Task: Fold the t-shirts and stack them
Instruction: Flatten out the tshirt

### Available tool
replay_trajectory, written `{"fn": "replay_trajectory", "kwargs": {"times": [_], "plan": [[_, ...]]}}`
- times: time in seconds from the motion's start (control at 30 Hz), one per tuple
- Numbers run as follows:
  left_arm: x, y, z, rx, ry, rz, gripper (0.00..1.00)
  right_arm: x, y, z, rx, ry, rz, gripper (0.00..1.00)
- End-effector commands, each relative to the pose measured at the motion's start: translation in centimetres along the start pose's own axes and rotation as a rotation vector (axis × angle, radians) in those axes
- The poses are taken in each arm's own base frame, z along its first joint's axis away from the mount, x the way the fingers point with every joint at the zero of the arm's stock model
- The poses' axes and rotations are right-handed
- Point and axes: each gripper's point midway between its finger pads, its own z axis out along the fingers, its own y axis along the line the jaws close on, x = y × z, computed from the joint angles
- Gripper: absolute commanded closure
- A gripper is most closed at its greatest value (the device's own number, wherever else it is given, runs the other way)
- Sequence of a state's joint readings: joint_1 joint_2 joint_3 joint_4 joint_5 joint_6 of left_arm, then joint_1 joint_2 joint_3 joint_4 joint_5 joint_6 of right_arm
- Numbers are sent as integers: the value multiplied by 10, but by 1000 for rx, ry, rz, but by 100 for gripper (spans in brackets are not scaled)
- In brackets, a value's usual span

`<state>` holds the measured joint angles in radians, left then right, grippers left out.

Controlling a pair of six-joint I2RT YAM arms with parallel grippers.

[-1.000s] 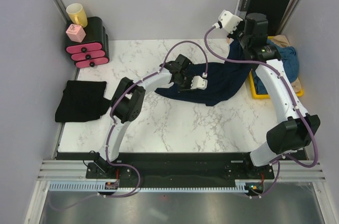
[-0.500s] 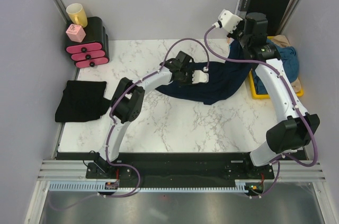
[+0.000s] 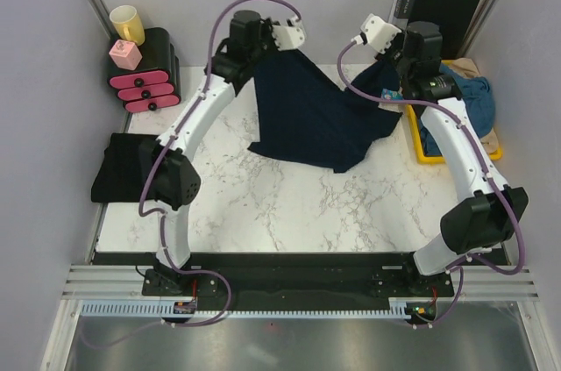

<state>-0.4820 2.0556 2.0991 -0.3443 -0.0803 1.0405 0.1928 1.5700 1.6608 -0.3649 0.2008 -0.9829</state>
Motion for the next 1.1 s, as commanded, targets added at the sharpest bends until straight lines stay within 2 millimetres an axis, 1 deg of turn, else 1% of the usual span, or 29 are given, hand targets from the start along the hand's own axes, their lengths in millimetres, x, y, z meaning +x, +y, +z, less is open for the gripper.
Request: {"fn": "replay_trajectory", "kwargs": {"times": [0.0,0.03,0.07,0.1,0.13,0.17,0.2,0.23,0.27,0.3,0.33,0.37,0.4,0.43,0.47,0.53,0.57,0.6,0.63,0.67,0.7,0.73,0.77,0.83,0.87,0.9,0.97,1.0,1.07], "plan": [[30,147,-67,-406,116,69,98,-24,-62,-5,270,-76,66,100],[30,165,-79,-451,114,78,98,-31,-77,-8,322,-96,82,100],[32,176,-89,-469,122,115,98,-36,-90,-10,362,-111,91,100],[32,195,-109,-511,120,129,98,-44,-108,-17,425,-140,112,100],[30,203,-119,-528,117,145,98,-54,-129,-28,487,-167,132,100],[28,209,-129,-537,118,171,98,-62,-145,-38,538,-195,141,100],[22,226,-159,-584,103,178,98,-66,-157,-47,568,-209,138,100],[22,227,-166,-585,103,186,98,-75,-176,-64,615,-243,147,100],[18,231,-181,-598,97,195,98,-80,-185,-74,638,-265,146,100],[16,237,-195,-620,84,202,98,-85,-198,-94,673,-292,140,100],[11,241,-222,-654,74,212,98,-89,-205,-107,693,-314,133,100],[9,244,-236,-675,78,243,98,-94,-211,-119,707,-346,119,100],[8,246,-248,-694,81,265,98,-99,-221,-141,736,-372,96,100],[2,252,-275,-750,74,299,98,-102,-225,-151,746,-388,84,100],[1,254,-285,-767,72,307,98,-106,-229,-161,752,-408,65,100],[-3,255,-305,-785,59,316,98,-109,-243,-191,800,-434,57,100],[-10,257,-331,-809,38,318,98,-111,-244,-196,792,-445,47,100],[-16,254,-339,-800,5,342,98,-113,-251,-212,814,-462,47,100],[-16,244,-336,-771,-2,373,98,-115,-254,-221,825,-478,47,100],[-23,245,-365,-807,-27,389,98,-117,-257,-230,834,-495,43,100],[-29,240,-370,-801,-58,408,98,-119,-260,-240,846,-513,38,100],[-29,236,-374,-797,-67,406,98,-119,-263,-246,860,-520,41,100],[-29,234,-386,-801,-74,398,98,-119,-264,-249,865,-518,41,100],[-27,233,-392,-801,-72,366,98,-117,-265,-249,872,-509,48,100],[-22,231,-391,-789,-51,353,98,-117,-264,-246,870,-507,46,100],[-20,229,-392,-779,-49,346,98,-117,-261,-239,854,-501,39,100],[-11,221,-380,-735,-33,342,98,-122,-253,-225,805,-508,16,100],[-6,212,-367,-677,-31,352,98,-124,-246,-206,770,-499,4,100],[8,200,-345,-598,-19,375,98,-127,-235,-184,710,-490,-23,100]]}}
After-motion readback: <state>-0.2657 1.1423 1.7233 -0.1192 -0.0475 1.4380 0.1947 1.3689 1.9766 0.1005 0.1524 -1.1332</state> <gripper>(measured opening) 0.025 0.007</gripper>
